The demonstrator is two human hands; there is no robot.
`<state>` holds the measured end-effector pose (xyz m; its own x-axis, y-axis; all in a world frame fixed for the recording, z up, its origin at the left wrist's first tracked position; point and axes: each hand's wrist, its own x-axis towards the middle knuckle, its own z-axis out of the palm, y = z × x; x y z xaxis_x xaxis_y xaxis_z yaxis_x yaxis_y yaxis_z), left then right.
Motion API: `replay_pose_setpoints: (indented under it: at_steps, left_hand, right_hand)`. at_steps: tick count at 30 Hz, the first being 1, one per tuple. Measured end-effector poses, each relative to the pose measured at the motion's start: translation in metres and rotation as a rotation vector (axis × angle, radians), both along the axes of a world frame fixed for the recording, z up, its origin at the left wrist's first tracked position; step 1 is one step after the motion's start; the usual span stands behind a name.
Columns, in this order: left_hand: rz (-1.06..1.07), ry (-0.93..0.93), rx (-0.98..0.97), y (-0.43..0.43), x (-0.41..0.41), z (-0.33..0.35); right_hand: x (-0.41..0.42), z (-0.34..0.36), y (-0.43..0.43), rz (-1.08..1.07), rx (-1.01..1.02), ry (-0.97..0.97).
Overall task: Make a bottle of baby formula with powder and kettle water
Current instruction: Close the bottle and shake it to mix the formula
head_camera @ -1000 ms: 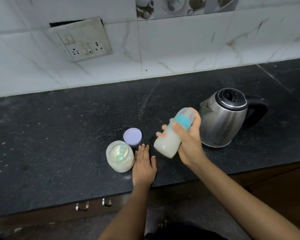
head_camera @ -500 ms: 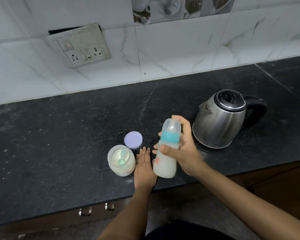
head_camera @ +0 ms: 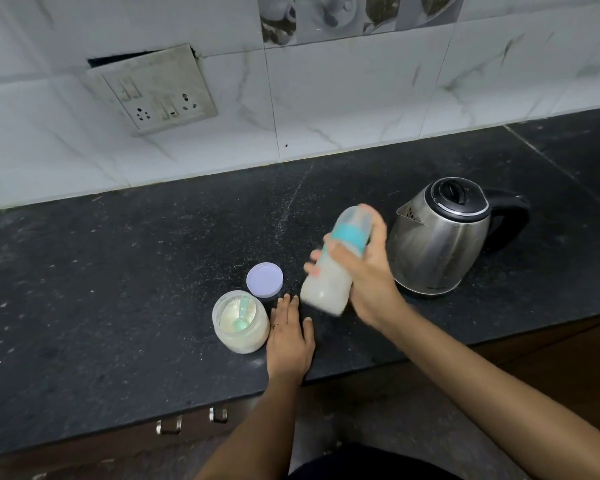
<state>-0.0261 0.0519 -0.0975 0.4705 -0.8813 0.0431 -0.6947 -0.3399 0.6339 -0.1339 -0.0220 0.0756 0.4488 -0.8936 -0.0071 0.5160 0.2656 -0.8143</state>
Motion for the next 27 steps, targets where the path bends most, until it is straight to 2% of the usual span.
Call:
replay_pose_setpoints:
  at_steps: [2,3,6,7,11,12,15,16,17,20,21,24,26,27]
  left_hand:
    - [0.013,0.082,-0.012,0.002,0.0,0.005]
    - [0.013,0.083,-0.005,0.002,0.0,0.005]
    - [0.004,-0.007,0.015,-0.001,0.0,-0.001]
    - [0.006,-0.009,0.015,-0.001,-0.001,0.0]
    - [0.009,0.059,-0.012,0.001,-0.001,0.004]
    - [0.008,0.039,-0.016,0.001,-0.001,0.003]
    - [0.004,-0.011,0.014,-0.001,-0.001,0.0]
    - [0.006,-0.012,0.019,-0.001,0.0,-0.001]
    - [0.003,-0.016,0.014,-0.001,0.001,-0.003]
    - [-0.05,-0.105,0.062,0.0,0.005,-0.014]
    - [-0.047,-0.104,0.059,-0.001,0.004,-0.015]
    - [0.004,-0.024,0.024,-0.002,0.0,-0.004]
    - [0.004,-0.047,0.007,-0.001,0.0,-0.002]
    - [0.0,-0.054,0.007,-0.001,0.001,-0.007]
  right_hand:
    - [-0.007,0.001,0.013,0.176,-0.179,0.177]
    - [-0.006,0.0,0.011,0.153,-0.197,0.169]
    - [0.004,0.009,-0.003,-0.097,0.076,-0.054]
    - [0.005,0.008,-0.004,-0.121,0.1,-0.057]
    - [-0.006,-0.005,0.017,0.128,-0.128,0.17]
    - [-0.006,-0.006,0.015,0.102,-0.122,0.153]
    - [0.002,-0.001,0.0,-0.127,0.122,-0.064]
    - [0.002,-0.002,-0.001,-0.143,0.139,-0.072]
    - [0.001,-0.006,0.001,-0.106,0.116,-0.042]
    - [-0.009,-0.009,0.019,0.15,-0.136,0.199]
    - [-0.009,-0.009,0.017,0.139,-0.156,0.212]
    - [0.001,0.0,0.001,-0.114,0.087,-0.01]
    - [0.003,-0.002,0.0,-0.112,0.12,-0.066]
    - [0.002,-0.006,0.003,-0.035,0.067,-0.016]
